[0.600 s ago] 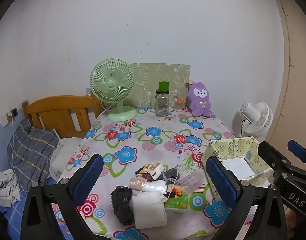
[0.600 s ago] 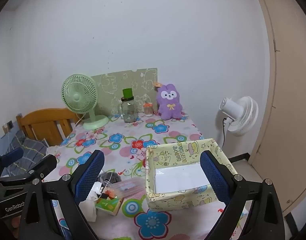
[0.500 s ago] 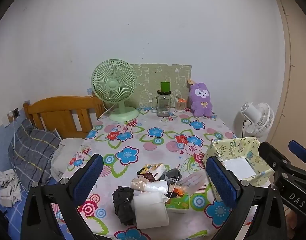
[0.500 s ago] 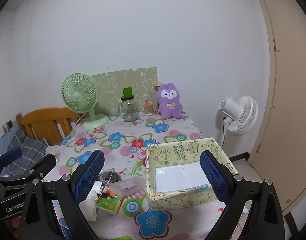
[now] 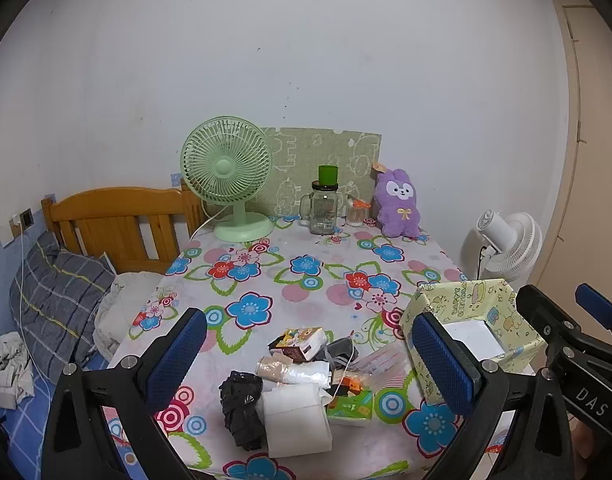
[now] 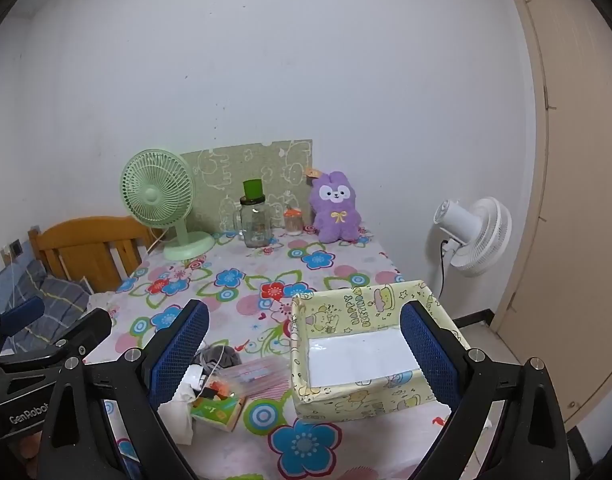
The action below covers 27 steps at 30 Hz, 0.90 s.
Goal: Organize soft objects
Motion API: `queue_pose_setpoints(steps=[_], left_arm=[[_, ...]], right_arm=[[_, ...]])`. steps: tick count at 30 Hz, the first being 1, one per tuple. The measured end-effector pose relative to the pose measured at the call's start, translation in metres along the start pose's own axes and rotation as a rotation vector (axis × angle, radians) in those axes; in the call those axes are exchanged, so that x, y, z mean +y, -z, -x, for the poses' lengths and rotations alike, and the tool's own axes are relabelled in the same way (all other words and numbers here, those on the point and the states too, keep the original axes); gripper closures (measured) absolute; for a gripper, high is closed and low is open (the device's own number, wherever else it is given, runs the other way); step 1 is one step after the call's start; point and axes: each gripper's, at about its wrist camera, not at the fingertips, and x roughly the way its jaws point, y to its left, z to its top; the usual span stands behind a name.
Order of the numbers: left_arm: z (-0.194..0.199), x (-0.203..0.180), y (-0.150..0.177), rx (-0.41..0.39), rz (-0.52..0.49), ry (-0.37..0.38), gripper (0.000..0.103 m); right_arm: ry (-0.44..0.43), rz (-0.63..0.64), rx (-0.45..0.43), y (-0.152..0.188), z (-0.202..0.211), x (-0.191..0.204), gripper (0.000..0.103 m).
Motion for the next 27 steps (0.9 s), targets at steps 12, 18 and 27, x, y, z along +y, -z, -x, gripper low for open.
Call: queue_pose_setpoints(steps=[12, 18, 27], left_arm=[[0.0009, 0.0064, 0.0043, -0.009, 0.004, 0.005, 0.000], [0.0012, 0.0059, 0.0049, -0.010, 0.005, 0.003, 0.000], [0.0013, 0.0068, 0.0050, -0.011, 0.005, 0.006, 0.000]], right_arm=[[0.000, -0.001, -0.002, -0.0014, 0.0058, 0.0014, 0.005], [0.001, 0.001, -0.002, -0.0013, 0.0052, 0.0014, 0.005], [0.001, 0.000, -0.002, -0.0005, 0.0052, 0.0019, 0.005]])
